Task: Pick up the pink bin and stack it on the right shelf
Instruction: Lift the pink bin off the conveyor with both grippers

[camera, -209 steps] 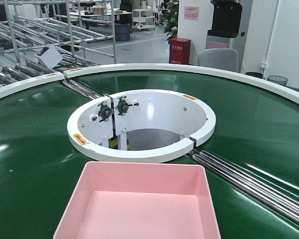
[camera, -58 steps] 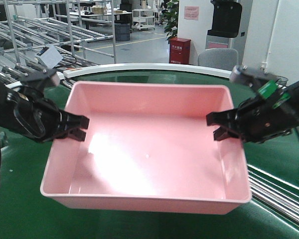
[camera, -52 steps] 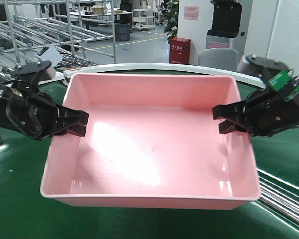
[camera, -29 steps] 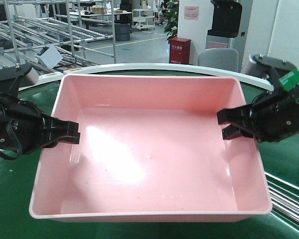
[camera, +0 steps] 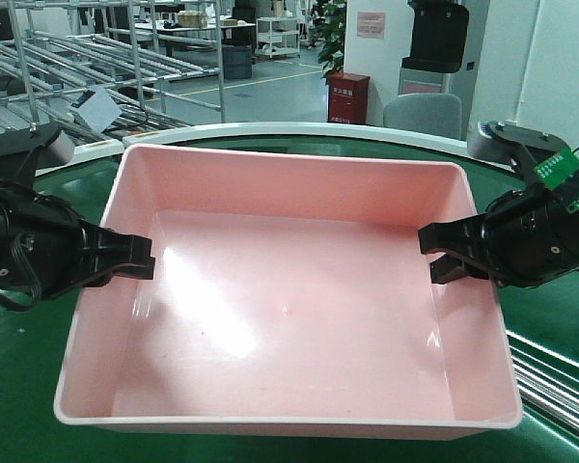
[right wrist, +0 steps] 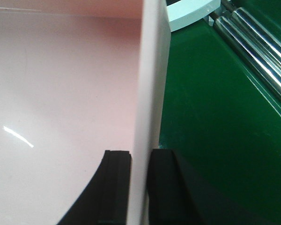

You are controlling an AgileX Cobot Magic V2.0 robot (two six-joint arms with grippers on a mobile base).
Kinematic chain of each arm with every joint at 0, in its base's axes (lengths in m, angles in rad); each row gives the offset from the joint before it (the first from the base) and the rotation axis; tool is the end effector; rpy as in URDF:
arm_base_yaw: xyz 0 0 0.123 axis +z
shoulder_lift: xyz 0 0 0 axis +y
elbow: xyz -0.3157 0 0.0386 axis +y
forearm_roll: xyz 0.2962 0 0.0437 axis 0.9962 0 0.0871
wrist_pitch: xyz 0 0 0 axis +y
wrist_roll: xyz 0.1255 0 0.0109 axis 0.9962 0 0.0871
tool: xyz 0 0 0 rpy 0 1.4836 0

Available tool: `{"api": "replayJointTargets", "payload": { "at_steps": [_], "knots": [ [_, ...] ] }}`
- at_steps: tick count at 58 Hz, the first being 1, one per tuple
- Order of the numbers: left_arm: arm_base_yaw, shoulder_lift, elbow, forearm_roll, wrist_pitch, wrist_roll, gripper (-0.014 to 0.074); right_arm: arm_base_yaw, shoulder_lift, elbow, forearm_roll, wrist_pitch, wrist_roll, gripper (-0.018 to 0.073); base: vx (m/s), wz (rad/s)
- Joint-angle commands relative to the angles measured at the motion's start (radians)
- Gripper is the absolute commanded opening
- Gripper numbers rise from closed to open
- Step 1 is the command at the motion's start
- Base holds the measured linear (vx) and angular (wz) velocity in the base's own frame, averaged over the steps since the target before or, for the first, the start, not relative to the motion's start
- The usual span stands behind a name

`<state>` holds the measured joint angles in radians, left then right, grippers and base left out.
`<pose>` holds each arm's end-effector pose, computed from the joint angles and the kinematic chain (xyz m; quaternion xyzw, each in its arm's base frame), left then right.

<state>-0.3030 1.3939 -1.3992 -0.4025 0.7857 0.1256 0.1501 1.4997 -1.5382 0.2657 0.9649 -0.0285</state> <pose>0.3471 -0.1451 0.4124 0.1223 0.8811 -0.2242 0.3980 0.3855 0.0858 0.4055 -0.0512 0.9247 0.1500 0.3461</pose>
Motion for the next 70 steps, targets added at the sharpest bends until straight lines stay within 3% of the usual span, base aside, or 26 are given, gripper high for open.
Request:
{"api": "replayJointTargets", "payload": {
  "at_steps": [1, 70],
  "knots": [
    [-0.019, -0.047, -0.031, -0.093, -0.057, 0.023, -0.0008, -0.001, -0.035, -0.031, 0.049, -0.087, -0.013, -0.0008, 0.0, 0.0],
    [-0.019, -0.046, -0.031, -0.093, -0.057, 0.023, -0.0008, -0.001, -0.035, -0.031, 0.05, -0.087, -0.013, -0.0008, -0.05, 0.01]
  ]
}}
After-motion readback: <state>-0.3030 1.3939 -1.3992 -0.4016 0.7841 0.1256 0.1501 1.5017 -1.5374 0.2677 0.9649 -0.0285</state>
